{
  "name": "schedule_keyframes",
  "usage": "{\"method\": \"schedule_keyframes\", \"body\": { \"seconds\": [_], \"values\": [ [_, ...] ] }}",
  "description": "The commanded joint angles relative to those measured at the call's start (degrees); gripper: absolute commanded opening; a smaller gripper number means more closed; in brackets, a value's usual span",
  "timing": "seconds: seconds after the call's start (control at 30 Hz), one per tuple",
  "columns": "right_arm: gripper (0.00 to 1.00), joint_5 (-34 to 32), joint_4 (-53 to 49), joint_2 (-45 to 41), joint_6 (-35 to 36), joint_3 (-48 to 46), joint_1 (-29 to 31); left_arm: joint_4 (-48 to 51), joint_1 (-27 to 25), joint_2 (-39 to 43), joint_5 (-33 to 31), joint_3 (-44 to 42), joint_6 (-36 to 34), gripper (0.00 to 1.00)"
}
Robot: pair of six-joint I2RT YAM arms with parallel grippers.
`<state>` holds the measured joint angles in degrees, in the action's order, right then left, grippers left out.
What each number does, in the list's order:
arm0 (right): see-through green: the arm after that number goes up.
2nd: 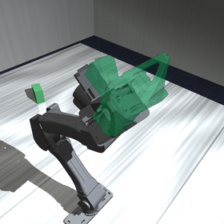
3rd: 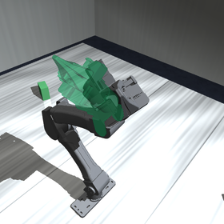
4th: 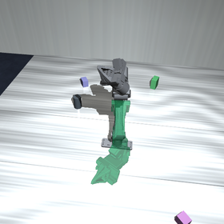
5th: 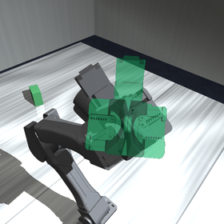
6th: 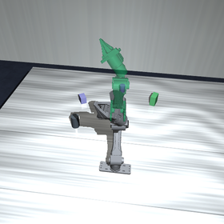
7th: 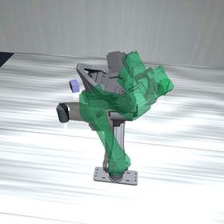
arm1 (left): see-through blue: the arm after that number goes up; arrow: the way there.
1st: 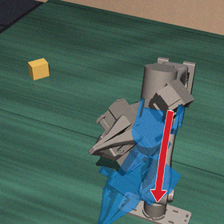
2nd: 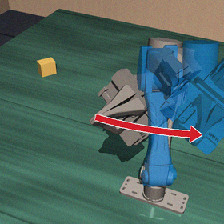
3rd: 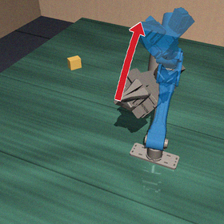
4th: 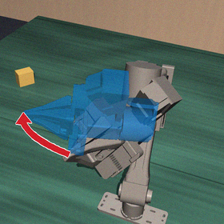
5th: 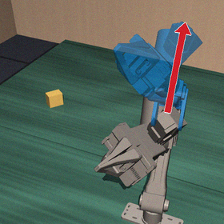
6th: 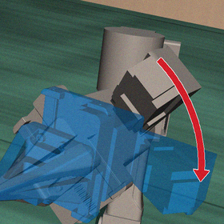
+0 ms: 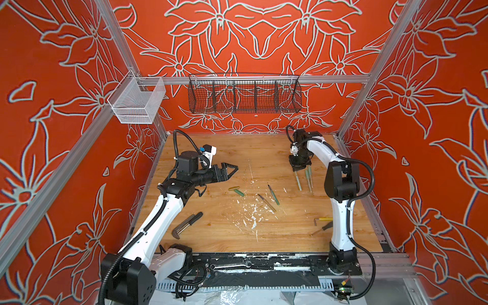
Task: Insert the pens into the pen caps
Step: 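Lower the capped pen beside the other pens and open the right gripper, then move the right gripper to a green-banded pen and grasp it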
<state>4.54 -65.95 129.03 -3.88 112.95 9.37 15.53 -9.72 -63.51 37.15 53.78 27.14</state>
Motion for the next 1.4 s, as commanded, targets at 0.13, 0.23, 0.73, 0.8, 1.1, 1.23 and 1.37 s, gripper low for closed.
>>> {"method": "schedule_keyframes", "body": {
  "seconds": [0.13,0.23,0.73,0.8,1.1,1.23,1.37],
  "values": [
    [0.01,-10.1,-5.3,3.6,1.8,1.8,-2.2,4.1,0.0,-2.2,0.2,3.3,0.9,0.97],
    [0.07,-10.8,-4.8,3.5,2.1,1.6,-2.4,4.2,0.0,-2.8,0.3,3.8,1.0,0.97],
    [0.57,-8.2,-4.6,-0.1,0.0,2.0,-2.2,5.6,-5.3,-8.6,-4.5,5.6,2.2,0.97],
    [0.68,-7.6,-4.3,-1.7,-0.5,1.3,-1.8,4.8,-7.1,-8.9,-6.4,4.6,2.9,0.97],
    [0.79,7.6,8.1,-14.3,-2.9,-10.5,0.2,4.9,-12.2,-10.7,-14.1,2.1,6.5,0.97],
    [0.97,12.2,8.3,-15.9,-2.3,-12.5,2.4,6.1,-13.8,-9.7,-18.2,1.1,6.3,0.97],
    [0.97,14.2,10.8,-18.0,-1.3,-17.4,6.1,4.2,-14.5,-8.2,-18.6,-1.6,5.6,0.97]
  ]
}}
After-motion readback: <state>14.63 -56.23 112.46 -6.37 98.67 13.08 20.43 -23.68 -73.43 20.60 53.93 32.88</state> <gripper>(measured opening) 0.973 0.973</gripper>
